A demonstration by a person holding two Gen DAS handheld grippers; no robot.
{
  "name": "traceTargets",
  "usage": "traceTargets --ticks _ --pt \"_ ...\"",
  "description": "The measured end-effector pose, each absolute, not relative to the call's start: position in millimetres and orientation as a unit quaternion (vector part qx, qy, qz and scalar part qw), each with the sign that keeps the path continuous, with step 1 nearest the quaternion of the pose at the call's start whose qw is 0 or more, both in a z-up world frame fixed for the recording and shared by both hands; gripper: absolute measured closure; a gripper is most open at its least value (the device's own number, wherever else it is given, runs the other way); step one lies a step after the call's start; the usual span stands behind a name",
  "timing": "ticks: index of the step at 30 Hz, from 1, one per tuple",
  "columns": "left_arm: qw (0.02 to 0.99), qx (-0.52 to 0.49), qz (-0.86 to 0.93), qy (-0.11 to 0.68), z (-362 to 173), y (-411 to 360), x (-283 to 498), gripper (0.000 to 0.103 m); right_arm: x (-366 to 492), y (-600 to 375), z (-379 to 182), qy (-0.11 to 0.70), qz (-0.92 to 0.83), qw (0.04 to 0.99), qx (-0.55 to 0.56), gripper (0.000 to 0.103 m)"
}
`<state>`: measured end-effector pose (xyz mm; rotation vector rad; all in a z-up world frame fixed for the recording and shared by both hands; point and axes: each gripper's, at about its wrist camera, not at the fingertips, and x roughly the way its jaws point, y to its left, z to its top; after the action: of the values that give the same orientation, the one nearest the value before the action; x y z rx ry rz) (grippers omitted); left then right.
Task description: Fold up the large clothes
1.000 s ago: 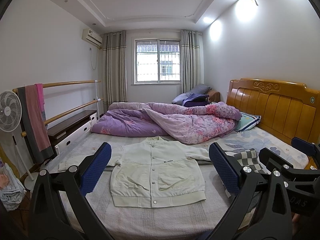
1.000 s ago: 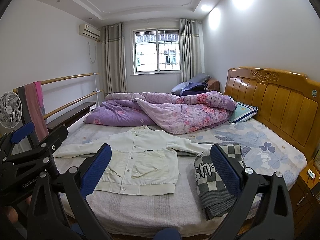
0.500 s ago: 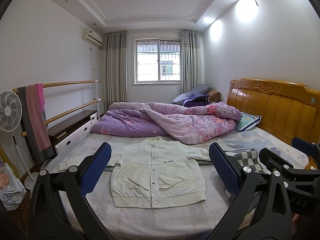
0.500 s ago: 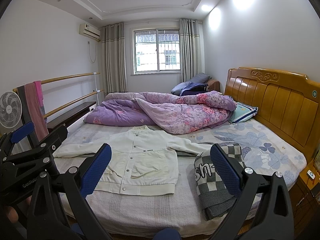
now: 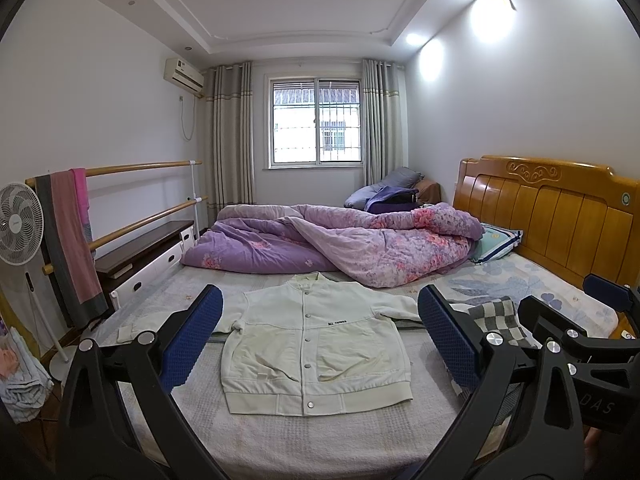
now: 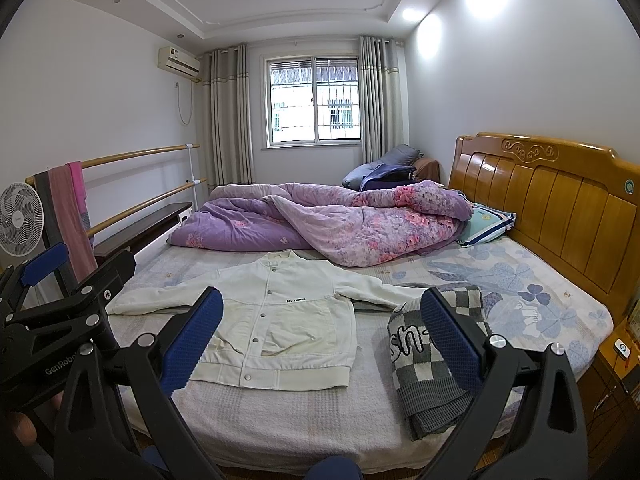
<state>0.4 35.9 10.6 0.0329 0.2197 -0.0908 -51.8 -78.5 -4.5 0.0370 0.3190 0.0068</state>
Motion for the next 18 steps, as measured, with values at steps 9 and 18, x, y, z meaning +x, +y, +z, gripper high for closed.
traceTargets --ticks 9,18 --pt "0.993 0.016 -0.046 0.111 9.6 38.4 1.7 0.005 -50.8 -79.4 -4.2 0.160 0.004 0.987 0.018 0.008" --pt "0.993 0.017 -0.047 0.111 10.1 38.4 2.0 0.005 -50.6 -79.8 -3.7 0.160 0.004 0.987 0.018 0.008"
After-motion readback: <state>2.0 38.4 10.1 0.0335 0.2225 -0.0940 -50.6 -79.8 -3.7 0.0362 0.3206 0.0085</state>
